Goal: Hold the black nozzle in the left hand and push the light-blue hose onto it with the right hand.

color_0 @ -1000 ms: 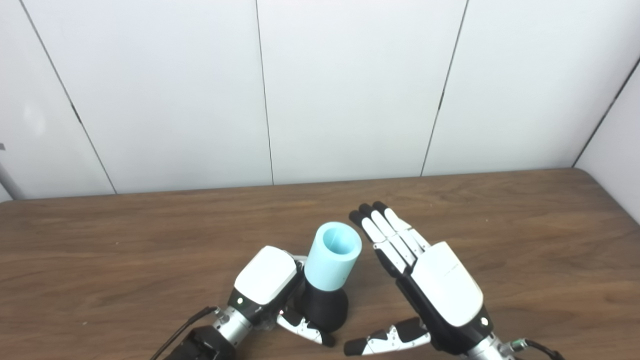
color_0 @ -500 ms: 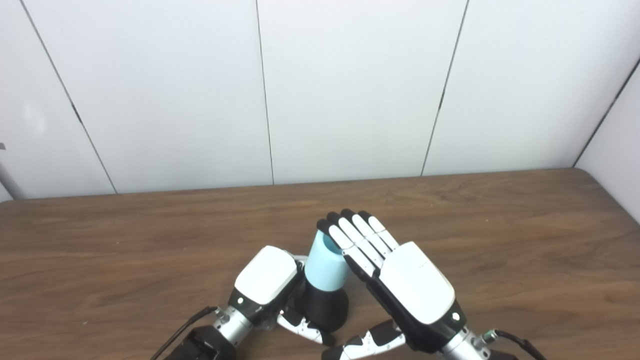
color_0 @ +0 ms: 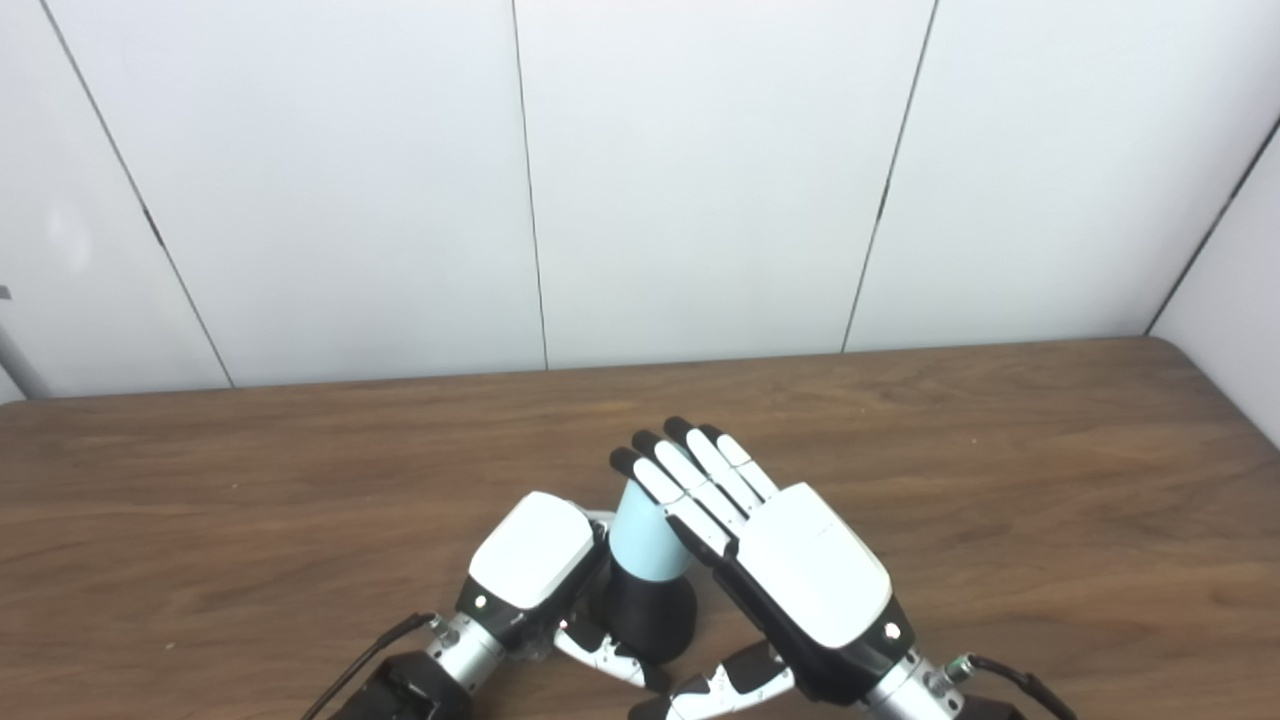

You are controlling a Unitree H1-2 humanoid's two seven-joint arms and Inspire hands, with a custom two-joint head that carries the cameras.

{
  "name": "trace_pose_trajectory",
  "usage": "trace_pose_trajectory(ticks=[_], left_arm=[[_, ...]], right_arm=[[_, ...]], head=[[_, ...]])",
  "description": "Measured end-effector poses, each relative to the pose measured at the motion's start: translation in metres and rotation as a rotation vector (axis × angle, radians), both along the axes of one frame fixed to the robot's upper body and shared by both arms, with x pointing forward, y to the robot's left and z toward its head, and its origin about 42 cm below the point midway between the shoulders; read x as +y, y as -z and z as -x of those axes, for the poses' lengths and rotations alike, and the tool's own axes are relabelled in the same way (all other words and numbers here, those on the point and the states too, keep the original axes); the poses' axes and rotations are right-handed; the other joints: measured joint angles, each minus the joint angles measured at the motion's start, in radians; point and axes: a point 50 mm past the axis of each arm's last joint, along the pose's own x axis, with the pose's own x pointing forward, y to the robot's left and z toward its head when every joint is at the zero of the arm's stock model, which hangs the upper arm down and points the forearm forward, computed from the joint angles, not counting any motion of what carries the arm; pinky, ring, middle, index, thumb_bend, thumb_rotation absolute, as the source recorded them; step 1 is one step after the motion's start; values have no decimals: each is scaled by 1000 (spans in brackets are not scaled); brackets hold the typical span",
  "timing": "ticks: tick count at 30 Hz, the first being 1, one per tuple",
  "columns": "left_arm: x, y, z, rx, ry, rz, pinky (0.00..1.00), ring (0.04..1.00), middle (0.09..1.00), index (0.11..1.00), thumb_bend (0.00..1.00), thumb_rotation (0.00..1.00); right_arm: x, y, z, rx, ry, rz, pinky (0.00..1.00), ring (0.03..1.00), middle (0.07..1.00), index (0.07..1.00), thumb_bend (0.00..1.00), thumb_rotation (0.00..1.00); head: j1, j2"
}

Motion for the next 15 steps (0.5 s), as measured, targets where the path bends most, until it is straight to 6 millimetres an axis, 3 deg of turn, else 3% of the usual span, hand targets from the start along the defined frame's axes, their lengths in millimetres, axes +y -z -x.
trace_pose_trajectory(ticks=[7,15], left_arm=[[0,0,0,0,-1,0,134,190,471,479,526,0],[0,0,0,0,-1,0,152,206,471,479,526,0]], right_arm=[[-1,-2,0,13,-6,24,901,1000,939,912,857,729],[1,-10,-1,26,-9,46,885,991,924,894,873,715]], head=[[2,3],[3,6]])
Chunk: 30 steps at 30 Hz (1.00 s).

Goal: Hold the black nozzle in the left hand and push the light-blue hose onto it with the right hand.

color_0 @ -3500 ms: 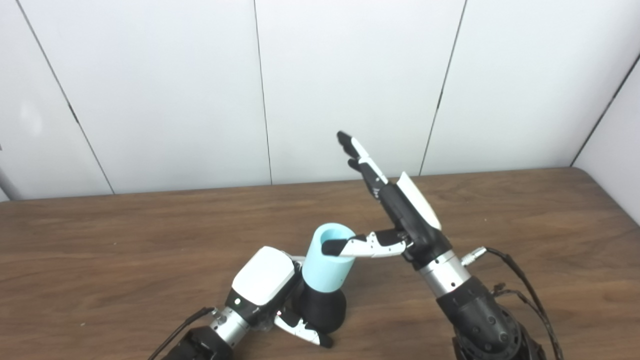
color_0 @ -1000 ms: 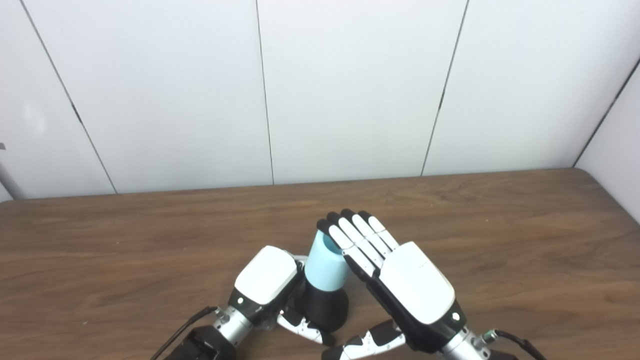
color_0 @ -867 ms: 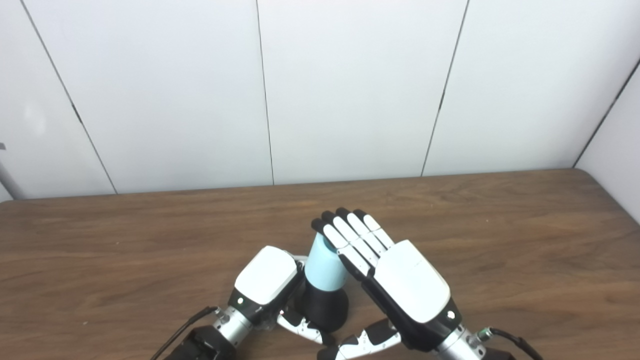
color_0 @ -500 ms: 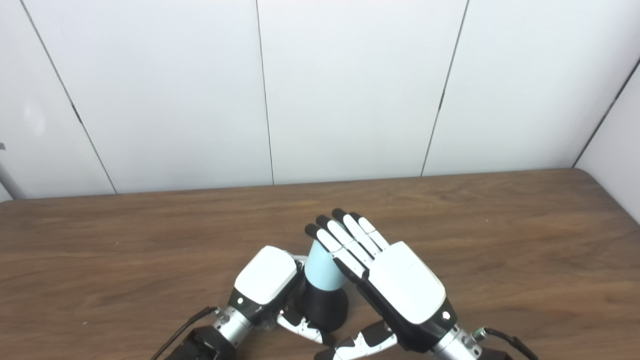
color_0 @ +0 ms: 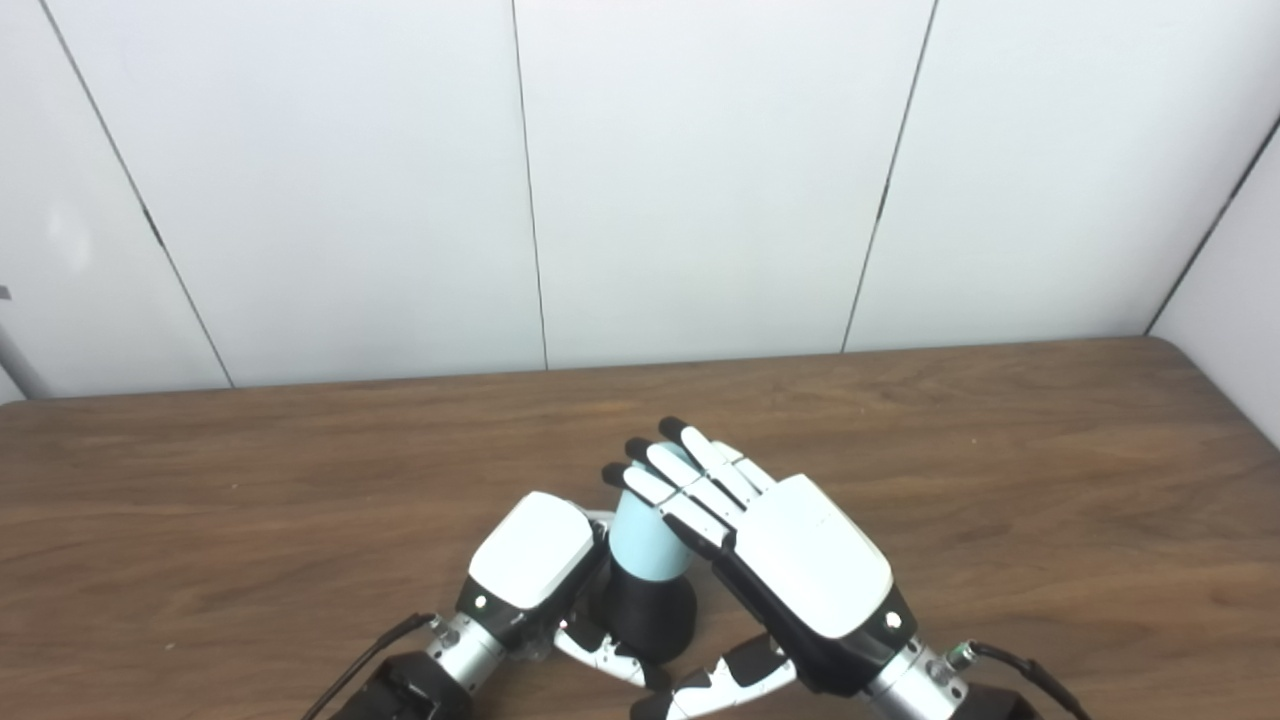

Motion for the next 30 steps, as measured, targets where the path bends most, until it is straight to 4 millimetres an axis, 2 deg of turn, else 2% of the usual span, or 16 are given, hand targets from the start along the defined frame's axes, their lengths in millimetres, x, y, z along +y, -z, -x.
trace_pose_trajectory(ticks=[5,14,19,23,26,30], left_arm=[[0,0,0,0,2,0,146,200,471,479,526,0],[0,0,1,0,3,1,136,192,471,479,526,0],[1,0,1,1,-1,2,140,195,471,479,526,0],[1,1,1,3,-2,2,155,216,471,480,526,0],[1,0,1,3,-2,0,181,249,407,498,519,0],[0,0,1,3,-1,0,231,305,426,508,521,0]], right_arm=[[2,0,1,13,-3,-4,834,950,931,898,874,715],[2,1,2,17,-20,28,895,977,983,942,881,647],[5,0,2,17,-34,29,917,986,988,944,875,640],[10,-1,1,16,-51,33,939,988,986,944,868,635],[14,-1,2,22,-74,46,937,985,988,947,868,636],[18,-3,2,12,-89,52,935,990,992,950,868,636]], head=[[0,3],[2,3],[2,5],[0,6],[0,6],[0,5]])
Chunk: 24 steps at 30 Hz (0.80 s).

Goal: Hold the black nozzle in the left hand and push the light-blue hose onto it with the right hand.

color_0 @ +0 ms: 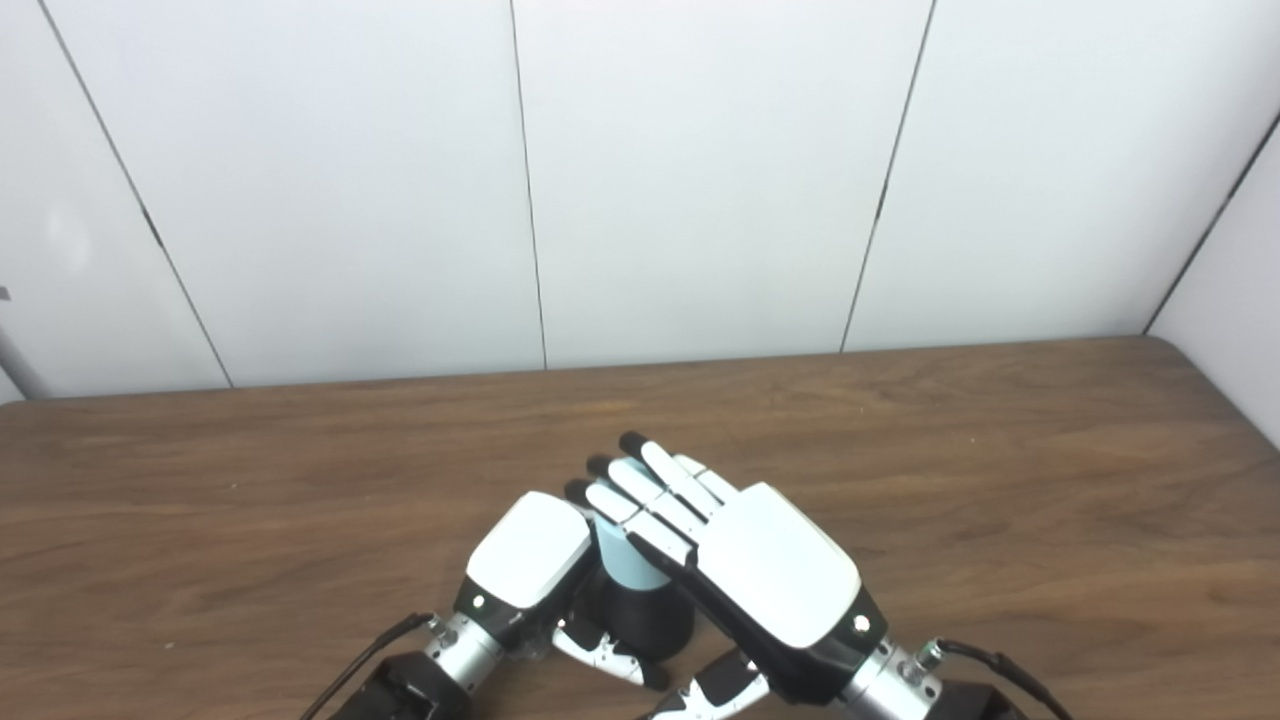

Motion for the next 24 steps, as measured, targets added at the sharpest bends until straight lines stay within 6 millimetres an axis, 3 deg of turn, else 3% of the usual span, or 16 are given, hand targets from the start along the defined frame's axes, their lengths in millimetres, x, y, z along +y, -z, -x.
trace_pose_trajectory(ticks=[15,20,21,24], left_arm=[[-2,-1,1,2,-13,-10,209,282,399,511,516,0],[-3,-1,1,3,-7,-9,271,351,460,498,522,0],[-3,-1,1,3,-8,-10,236,310,425,498,520,0],[-3,-1,1,5,-8,-11,148,209,466,482,525,0]], right_arm=[[5,-2,0,-21,-37,25,905,972,964,912,874,610],[4,-1,1,-23,-33,27,898,973,970,913,868,609],[4,0,1,-24,-29,32,890,968,969,911,871,610],[0,1,2,-33,-11,35,868,952,957,901,871,597]], head=[[0,2],[0,3],[0,3],[-2,3]])
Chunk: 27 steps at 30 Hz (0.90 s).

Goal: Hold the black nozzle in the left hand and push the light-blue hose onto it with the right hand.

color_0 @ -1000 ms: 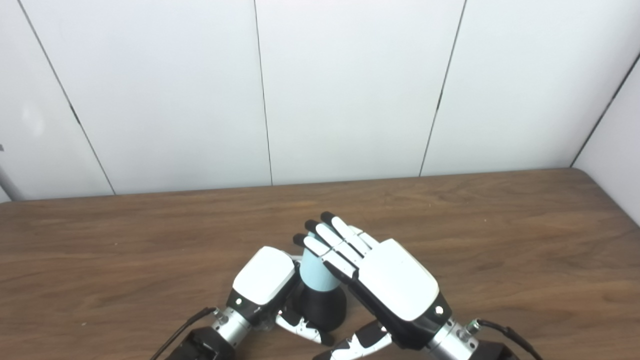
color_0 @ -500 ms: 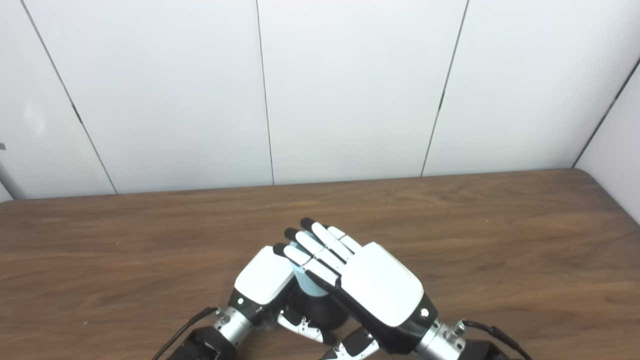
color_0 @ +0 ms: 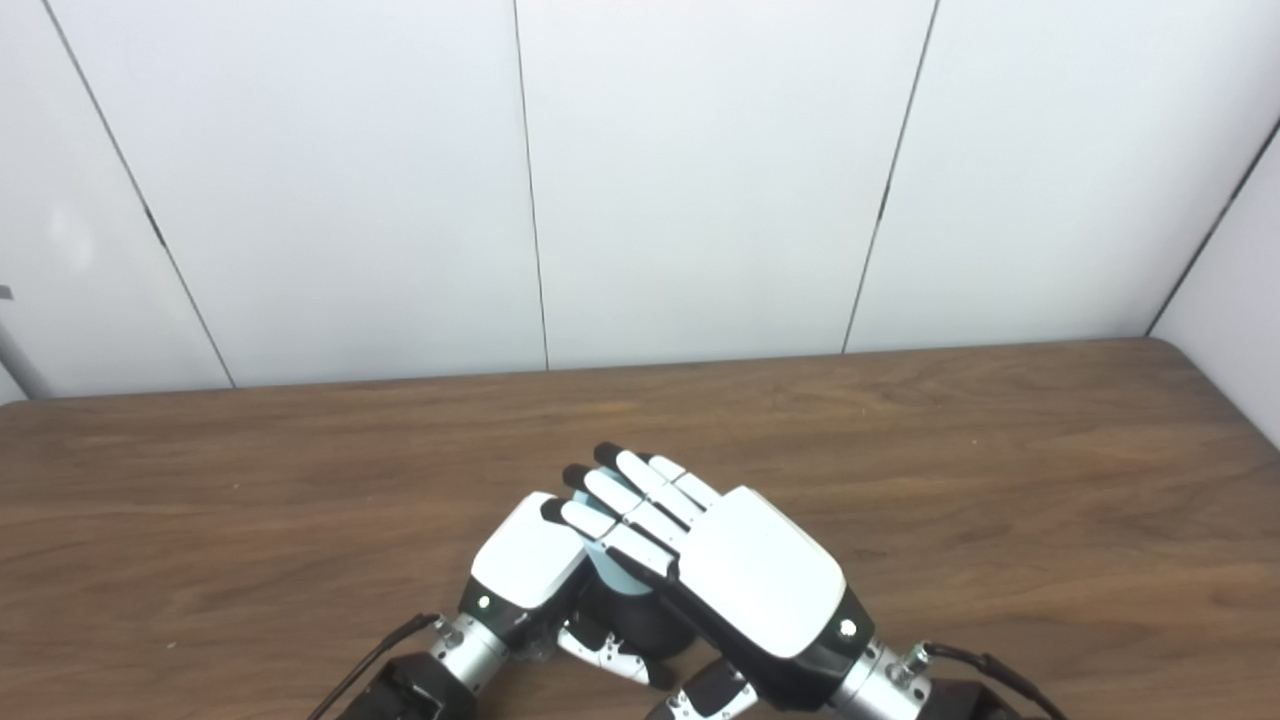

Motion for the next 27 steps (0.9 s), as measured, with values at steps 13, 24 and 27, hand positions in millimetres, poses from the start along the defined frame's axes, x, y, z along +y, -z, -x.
trace_pose_trajectory(ticks=[13,24,27], left_arm=[[0,0,0,3,1,2,140,202,471,479,526,0],[0,-1,1,3,4,1,137,196,471,479,526,0],[-1,-1,1,3,4,1,146,205,471,479,526,0]], right_arm=[[-17,7,3,-18,90,-5,878,946,947,905,850,624],[-21,10,5,-22,108,-19,866,935,937,896,849,620],[-20,10,5,-24,109,-17,859,929,933,891,856,620]], head=[[-2,3],[-2,3],[-2,2]])
